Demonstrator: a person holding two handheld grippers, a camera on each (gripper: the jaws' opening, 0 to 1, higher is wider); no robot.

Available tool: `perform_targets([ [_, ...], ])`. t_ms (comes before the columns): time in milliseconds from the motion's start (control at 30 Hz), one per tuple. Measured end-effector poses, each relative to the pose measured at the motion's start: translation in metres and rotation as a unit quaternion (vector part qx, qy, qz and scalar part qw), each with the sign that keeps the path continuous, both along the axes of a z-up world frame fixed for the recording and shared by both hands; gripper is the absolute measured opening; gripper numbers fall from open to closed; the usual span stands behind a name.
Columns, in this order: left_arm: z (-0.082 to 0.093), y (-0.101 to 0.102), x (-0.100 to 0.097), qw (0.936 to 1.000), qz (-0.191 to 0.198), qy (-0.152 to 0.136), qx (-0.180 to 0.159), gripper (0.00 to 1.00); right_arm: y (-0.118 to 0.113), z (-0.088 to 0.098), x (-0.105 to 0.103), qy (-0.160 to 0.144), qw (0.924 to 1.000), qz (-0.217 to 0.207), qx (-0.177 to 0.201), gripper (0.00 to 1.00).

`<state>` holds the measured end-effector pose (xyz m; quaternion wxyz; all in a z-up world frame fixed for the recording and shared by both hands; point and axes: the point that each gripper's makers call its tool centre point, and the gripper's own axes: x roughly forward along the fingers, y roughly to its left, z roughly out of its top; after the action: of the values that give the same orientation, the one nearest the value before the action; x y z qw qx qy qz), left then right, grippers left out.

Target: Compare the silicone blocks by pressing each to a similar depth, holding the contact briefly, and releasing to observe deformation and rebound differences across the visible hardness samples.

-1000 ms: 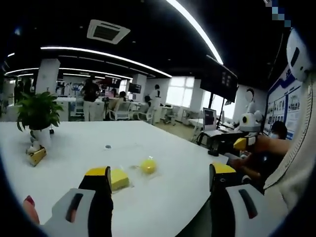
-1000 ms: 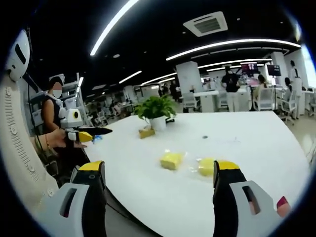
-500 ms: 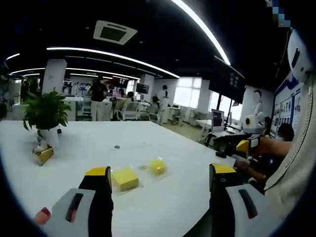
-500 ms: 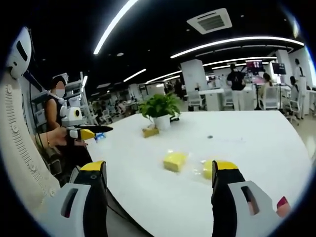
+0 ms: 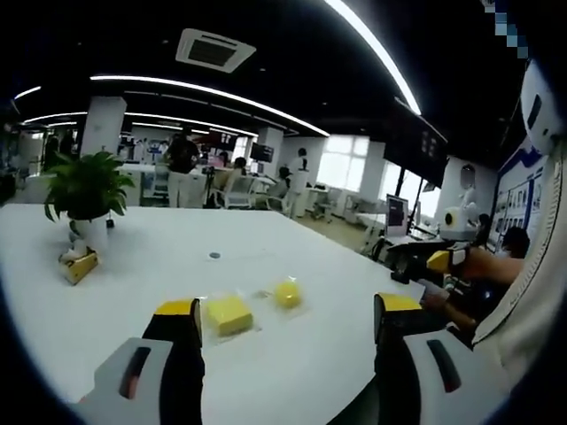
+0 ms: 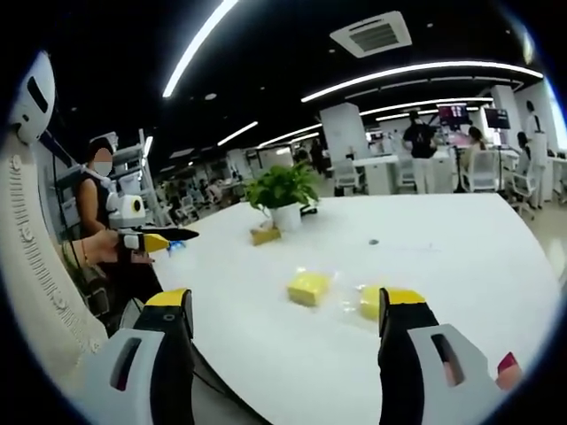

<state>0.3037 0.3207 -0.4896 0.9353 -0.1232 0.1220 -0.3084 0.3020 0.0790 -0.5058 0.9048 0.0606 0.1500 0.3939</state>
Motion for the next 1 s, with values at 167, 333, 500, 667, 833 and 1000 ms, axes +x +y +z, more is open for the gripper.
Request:
perform_targets([
  [167,-0.003,0.010,0.004,0.9999,0.011,0.000,0.003,0.78,-0.001,-0.007,0.003,0.007,1.0000,-0.005,0.004,0.79],
  [333,-0.010,0.013,0.004,0.9998,0.013,0.012,0.006,0.78,0.003,-0.011,0.005,0.013,0.9999,0.002,0.001,0.78],
  [500,-0.015,0.009,0.006,0.9997,0.009,0.017,0.014,0.78,0.006,-0.011,0.006,0.014,0.9999,0.006,0.007,0.78],
  [667,-0.013,0.005,0.006,0.9997,0.004,0.014,0.021,0.79,0.006,-0.014,0.005,0.018,0.9998,0.010,0.004,0.78],
  [833,-0.008,0.005,0.004,0.9997,0.004,0.011,0.023,0.79,0.007,-0.014,0.004,0.018,0.9997,0.015,0.005,0.77],
  [1000,0.000,0.004,0.001,0.9998,0.011,0.005,0.017,0.78,0.006,-0.010,0.000,0.014,0.9997,0.021,0.004,0.77],
])
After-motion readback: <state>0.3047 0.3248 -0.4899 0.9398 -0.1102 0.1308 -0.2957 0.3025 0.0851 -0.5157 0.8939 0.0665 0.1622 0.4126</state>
